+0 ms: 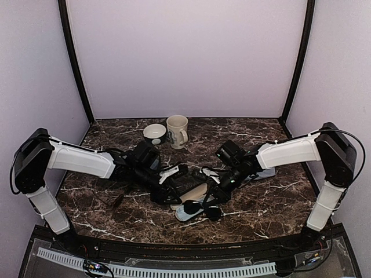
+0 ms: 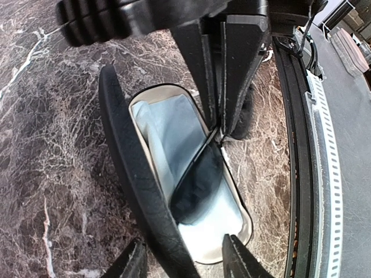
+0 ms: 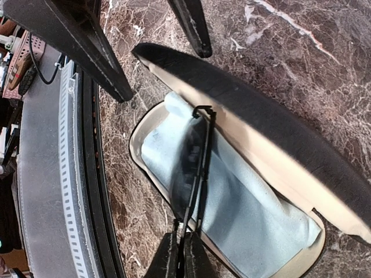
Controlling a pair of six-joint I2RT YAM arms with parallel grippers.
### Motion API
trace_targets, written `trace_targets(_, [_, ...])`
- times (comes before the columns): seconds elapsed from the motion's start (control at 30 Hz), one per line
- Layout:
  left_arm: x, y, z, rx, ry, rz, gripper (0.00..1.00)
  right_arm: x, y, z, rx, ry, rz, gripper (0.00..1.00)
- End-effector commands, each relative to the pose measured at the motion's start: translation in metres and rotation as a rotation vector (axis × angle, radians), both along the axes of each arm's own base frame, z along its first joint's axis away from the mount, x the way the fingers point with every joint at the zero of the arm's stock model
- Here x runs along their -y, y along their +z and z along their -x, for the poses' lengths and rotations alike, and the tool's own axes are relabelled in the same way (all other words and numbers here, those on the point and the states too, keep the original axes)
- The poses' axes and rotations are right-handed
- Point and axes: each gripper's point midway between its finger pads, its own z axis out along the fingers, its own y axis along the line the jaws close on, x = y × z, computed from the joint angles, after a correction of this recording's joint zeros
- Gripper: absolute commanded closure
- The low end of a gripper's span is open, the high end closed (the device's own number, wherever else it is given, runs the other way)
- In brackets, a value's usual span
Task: Organize the sunglasses
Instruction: Pick up the sunglasses from the sunglasses case.
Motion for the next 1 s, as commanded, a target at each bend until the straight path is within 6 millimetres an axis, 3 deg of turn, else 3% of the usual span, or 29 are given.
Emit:
trace_targets(0.0, [0.000, 0.011, 0.002, 0.028, 0.009, 0.026, 0.55, -0.006, 0.013, 0.001, 0.023, 0.003, -0.045, 0.94])
trace_targets(0.17, [-0.003, 0.008, 0.005, 0.028, 0.011, 0.014, 0.56, -0.007, 0.015, 0.001, 0.025, 0.003, -0.050, 1.00])
trace_targets(0.53, [-0.011, 0.006, 0.008, 0.035, 0.043, -0.002, 0.56, -0.008, 0.022, 0.000, 0.044, 0.011, -0.043, 1.00])
trace_targets(0.97, [-0.015, -0.003, 0.007, 0.051, 0.062, -0.054, 0.71, -0.007, 0.028, 0.002, 0.055, 0.011, -0.060, 1.00])
